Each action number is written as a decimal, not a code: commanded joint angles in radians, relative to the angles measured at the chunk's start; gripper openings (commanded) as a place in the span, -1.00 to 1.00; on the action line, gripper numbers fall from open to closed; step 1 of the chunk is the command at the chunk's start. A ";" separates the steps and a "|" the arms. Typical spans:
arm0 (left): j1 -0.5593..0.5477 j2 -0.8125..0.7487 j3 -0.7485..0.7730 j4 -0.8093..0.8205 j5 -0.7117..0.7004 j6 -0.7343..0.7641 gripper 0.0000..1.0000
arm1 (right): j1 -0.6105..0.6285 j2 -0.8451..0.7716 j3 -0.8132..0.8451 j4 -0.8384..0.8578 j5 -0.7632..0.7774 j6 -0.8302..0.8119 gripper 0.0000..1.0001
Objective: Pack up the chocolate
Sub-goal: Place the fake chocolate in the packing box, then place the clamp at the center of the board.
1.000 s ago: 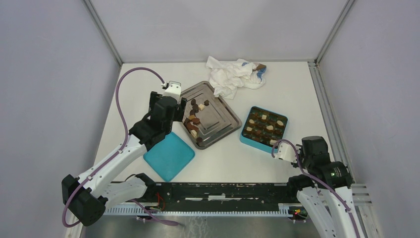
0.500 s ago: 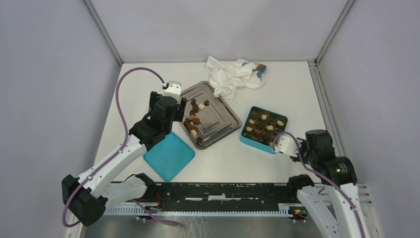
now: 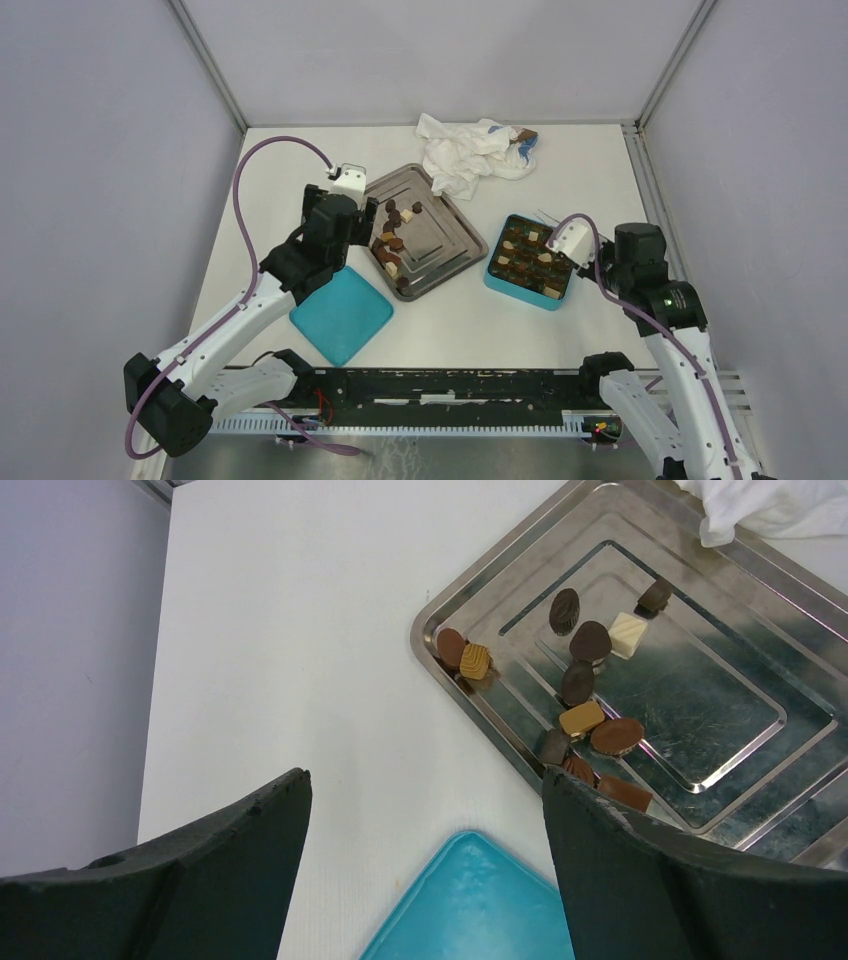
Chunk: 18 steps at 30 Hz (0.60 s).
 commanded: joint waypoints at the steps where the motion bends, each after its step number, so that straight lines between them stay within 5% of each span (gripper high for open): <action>1: 0.004 -0.004 -0.008 0.052 0.006 0.013 0.80 | -0.026 0.072 0.000 0.254 -0.040 0.090 -0.31; 5: 0.004 -0.002 -0.012 0.057 0.010 0.013 0.80 | -0.119 0.170 0.016 0.377 -0.151 0.143 -0.31; 14: 0.004 0.000 -0.022 0.067 0.000 0.013 0.80 | -0.601 0.397 -0.020 0.668 -0.569 0.381 -0.31; 18: 0.005 0.004 -0.025 0.069 -0.003 0.014 0.80 | -0.726 0.460 -0.101 0.786 -0.633 0.458 -0.31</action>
